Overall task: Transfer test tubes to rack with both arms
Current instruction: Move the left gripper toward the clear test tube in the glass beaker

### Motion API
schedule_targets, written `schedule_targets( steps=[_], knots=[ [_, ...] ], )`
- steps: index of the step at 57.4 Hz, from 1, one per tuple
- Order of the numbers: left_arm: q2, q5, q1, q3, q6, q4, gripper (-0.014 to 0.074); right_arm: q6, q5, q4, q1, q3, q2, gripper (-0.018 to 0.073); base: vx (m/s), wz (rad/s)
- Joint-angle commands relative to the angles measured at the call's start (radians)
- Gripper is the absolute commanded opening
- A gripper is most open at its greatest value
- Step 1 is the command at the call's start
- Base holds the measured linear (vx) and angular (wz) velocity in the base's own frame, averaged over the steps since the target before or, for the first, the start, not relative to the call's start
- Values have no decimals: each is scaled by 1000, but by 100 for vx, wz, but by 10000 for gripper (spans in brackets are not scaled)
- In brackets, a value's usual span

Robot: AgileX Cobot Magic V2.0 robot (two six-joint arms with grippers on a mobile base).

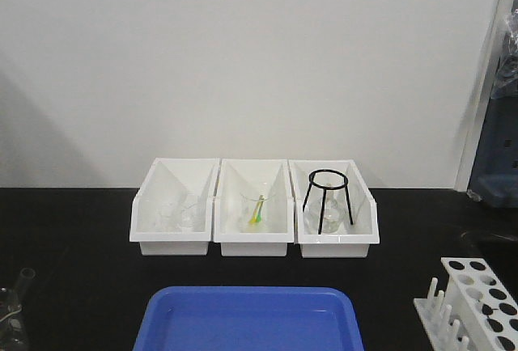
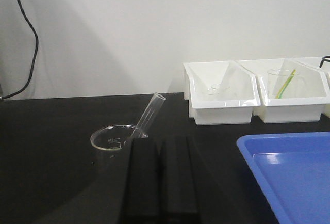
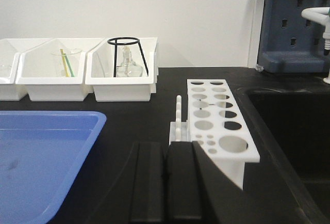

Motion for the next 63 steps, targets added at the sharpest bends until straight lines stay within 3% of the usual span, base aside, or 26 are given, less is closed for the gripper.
schedule_targets(
  steps=[1,55,63],
  knots=[
    [-20,-78,2,26,-6,-8,-17,-6,-87,-5,3,11,-7,-7,16,-1],
    [-20,-78,2,26,-6,-8,-17,-6,-87,-5,3,11,-7,-7,7,1],
    [-20,-78,2,26,-6,-8,-17,-21,-88,-63,3,11,-7,-7,0,0]
  ],
)
